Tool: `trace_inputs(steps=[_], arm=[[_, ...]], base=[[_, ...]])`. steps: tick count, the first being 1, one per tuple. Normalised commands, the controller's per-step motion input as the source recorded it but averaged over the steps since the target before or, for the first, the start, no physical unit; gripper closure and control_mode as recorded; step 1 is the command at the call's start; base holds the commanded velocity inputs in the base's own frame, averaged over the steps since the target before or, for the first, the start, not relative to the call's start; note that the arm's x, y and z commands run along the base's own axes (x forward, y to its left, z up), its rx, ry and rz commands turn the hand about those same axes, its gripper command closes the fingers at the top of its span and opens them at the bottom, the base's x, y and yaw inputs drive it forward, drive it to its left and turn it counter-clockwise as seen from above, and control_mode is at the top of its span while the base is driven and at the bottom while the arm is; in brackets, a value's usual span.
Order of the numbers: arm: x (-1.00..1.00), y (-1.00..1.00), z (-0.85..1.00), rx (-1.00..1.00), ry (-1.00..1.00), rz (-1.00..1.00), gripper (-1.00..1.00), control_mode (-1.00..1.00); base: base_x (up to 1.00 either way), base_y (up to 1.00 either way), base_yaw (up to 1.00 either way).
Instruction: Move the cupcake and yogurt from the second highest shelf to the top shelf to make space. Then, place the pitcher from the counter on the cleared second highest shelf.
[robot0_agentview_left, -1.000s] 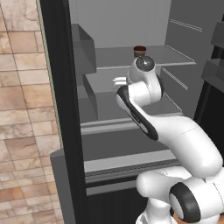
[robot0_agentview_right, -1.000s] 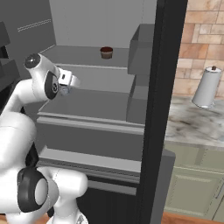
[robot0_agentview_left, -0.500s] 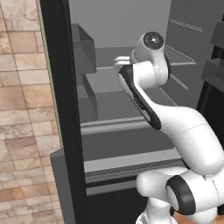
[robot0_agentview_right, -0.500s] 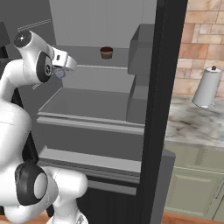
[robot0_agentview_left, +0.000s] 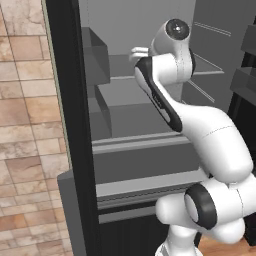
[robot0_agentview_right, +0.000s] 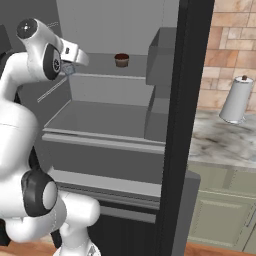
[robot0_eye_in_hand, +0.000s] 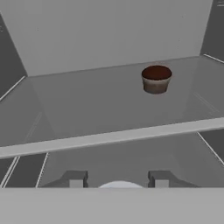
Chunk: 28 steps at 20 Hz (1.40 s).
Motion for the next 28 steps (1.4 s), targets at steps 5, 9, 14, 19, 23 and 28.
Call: trace_inputs(steps=[5, 9, 14, 19, 23, 28], arm=[[0.52, 0.06, -0.01, 0.05, -0.06, 0.00, 1.00, -1.00], [0.64, 0.01, -0.13, 0.06, -0.10, 0.00, 1.00, -1.00], [0.71, 0.01, -0.18, 0.04, -0.05, 0.00, 1.00, -1.00], [0.81, 0.03, -0.21, 0.02, 0.00, 0.00, 1.00, -1.00], [0.83, 0.04, -0.11, 0.01, 0.00, 0.00, 1.00, -1.00], [0.83, 0.10, -0.02, 0.00, 0.00, 0.00, 1.00, -1.00]], base=[[0.00, 0.00, 0.00], [0.00, 0.00, 0.00], [0.00, 0.00, 0.00], [0.00, 0.00, 0.00], [0.00, 0.00, 0.00], [0.00, 0.00, 0.00]])
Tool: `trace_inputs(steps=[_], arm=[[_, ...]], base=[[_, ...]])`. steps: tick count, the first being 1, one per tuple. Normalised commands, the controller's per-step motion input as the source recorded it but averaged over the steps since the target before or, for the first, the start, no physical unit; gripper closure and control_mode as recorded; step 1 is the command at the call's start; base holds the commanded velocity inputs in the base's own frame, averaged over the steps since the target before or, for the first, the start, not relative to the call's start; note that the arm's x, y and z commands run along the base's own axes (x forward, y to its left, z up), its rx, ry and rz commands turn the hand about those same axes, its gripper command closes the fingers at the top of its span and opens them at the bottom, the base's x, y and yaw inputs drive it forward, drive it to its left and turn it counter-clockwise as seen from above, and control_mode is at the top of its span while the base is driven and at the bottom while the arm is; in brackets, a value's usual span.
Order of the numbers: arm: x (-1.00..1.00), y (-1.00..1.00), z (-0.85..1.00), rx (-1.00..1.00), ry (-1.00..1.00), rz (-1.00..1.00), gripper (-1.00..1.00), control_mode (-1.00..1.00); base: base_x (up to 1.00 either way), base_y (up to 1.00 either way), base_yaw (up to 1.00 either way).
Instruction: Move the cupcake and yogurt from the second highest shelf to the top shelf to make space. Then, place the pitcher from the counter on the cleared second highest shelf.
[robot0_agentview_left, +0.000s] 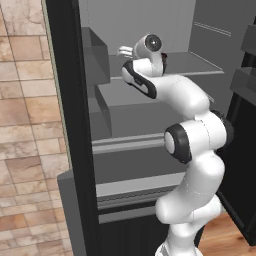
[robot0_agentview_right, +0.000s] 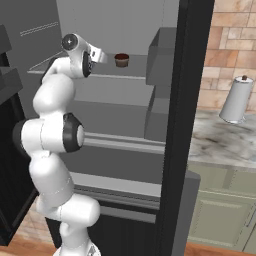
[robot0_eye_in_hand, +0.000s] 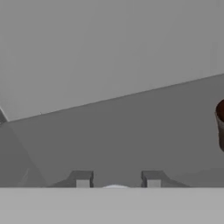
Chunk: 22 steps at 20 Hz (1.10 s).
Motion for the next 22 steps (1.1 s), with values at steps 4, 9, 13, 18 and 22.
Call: trace_inputs(steps=[4, 9, 13, 18, 22], arm=[[0.82, 0.18, -0.03, 0.00, 0.00, 0.00, 1.00, -1.00], [0.74, 0.21, -0.05, 0.00, 0.00, 0.00, -1.00, -1.00], [0.51, 0.10, -0.06, 0.00, 0.00, 0.00, -1.00, -1.00], [0.18, 0.00, 0.00, 0.00, 0.00, -0.03, -1.00, -1.00], [0.00, -0.02, 0.00, 0.00, 0.00, -0.04, -1.00, -1.00]], base=[[0.00, 0.00, 0.00], [0.00, 0.00, 0.00], [0.00, 0.00, 0.00], [0.00, 0.00, 0.00], [0.00, 0.00, 0.00]])
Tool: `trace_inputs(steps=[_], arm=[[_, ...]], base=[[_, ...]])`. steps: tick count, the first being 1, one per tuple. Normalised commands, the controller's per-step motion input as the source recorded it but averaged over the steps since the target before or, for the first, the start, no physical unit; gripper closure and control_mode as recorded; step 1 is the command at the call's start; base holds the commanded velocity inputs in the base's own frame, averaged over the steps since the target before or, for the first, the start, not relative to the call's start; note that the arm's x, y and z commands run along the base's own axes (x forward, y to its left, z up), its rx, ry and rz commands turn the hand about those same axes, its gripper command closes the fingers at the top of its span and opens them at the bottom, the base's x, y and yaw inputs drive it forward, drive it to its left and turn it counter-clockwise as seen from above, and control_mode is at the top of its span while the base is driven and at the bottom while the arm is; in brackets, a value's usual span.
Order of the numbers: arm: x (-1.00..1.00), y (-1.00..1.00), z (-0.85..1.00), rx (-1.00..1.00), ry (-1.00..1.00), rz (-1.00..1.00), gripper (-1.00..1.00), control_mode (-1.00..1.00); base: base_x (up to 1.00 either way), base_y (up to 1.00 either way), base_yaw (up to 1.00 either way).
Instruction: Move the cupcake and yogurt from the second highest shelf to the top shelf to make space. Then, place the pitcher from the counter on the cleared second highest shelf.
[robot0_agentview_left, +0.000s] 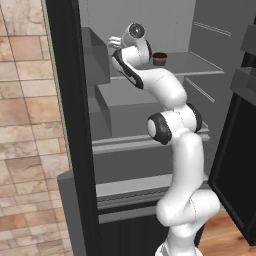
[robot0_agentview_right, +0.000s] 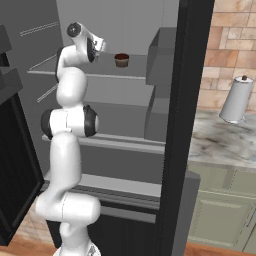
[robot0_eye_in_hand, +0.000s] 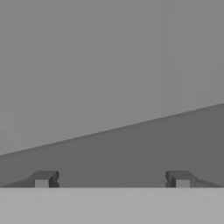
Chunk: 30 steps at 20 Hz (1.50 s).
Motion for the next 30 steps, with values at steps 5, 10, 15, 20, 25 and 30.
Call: trace_inputs(steps=[5, 10, 15, 20, 25, 30], arm=[[-0.04, -0.02, -0.06, -0.01, -0.06, -0.04, -1.00, -1.00], [-0.41, 0.00, -0.52, -0.05, -0.26, -0.01, -1.00, -1.00], [-0.74, -0.11, -0.59, -0.05, -0.35, 0.00, -1.00, -1.00], [-0.90, -0.29, -0.47, -0.04, -0.32, 0.00, -1.00, -1.00], [-0.88, -0.30, 0.44, 0.00, -0.25, 0.00, -1.00, -1.00], [-0.96, -0.02, 0.94, 0.00, -0.03, 0.00, -1.00, -1.00]], base=[[0.00, 0.00, 0.00], [0.00, 0.00, 0.00], [0.00, 0.00, 0.00], [0.00, 0.00, 0.00], [0.00, 0.00, 0.00], [0.00, 0.00, 0.00]])
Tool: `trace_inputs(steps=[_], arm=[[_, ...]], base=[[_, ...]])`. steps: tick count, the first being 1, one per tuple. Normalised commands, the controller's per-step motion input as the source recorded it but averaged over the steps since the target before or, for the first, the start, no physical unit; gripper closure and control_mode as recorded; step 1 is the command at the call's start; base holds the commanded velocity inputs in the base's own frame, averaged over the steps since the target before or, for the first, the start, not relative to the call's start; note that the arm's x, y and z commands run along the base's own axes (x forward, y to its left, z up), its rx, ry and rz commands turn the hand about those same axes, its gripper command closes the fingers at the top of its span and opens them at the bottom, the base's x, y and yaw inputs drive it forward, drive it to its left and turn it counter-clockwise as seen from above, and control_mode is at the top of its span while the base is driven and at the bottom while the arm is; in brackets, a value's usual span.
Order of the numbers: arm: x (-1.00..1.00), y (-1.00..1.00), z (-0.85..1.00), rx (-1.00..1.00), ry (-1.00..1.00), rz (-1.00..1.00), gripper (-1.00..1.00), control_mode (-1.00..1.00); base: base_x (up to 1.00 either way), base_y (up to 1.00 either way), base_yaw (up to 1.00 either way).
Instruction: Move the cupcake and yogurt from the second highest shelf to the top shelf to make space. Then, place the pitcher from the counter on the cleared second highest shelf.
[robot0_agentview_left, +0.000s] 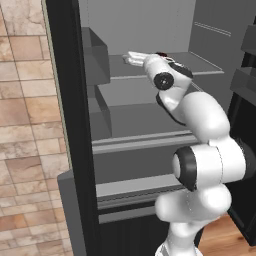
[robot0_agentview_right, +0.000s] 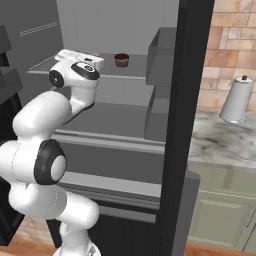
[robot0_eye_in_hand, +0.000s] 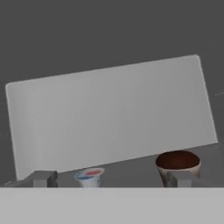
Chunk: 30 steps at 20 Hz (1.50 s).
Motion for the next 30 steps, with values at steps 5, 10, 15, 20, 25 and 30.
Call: trace_inputs(steps=[5, 10, 15, 20, 25, 30], arm=[[-1.00, 0.00, 0.61, -0.03, 0.09, 0.00, -1.00, -1.00], [-0.99, 0.00, 0.55, -0.05, 0.25, 0.00, -1.00, -1.00], [-0.81, 0.00, 0.79, -0.01, 0.36, 0.00, -1.00, -1.00], [-0.63, 0.00, 0.94, 0.00, 0.45, 0.02, -1.00, -1.00], [-0.44, 0.01, 0.96, 0.00, 0.51, 0.03, -1.00, -1.00], [-0.49, 0.02, 0.87, 0.00, 0.48, 0.03, -1.00, -1.00]], base=[[0.00, 0.00, 0.00], [0.00, 0.00, 0.00], [0.00, 0.00, 0.00], [0.00, 0.00, 0.00], [0.00, 0.00, 0.00], [0.00, 0.00, 0.00]])
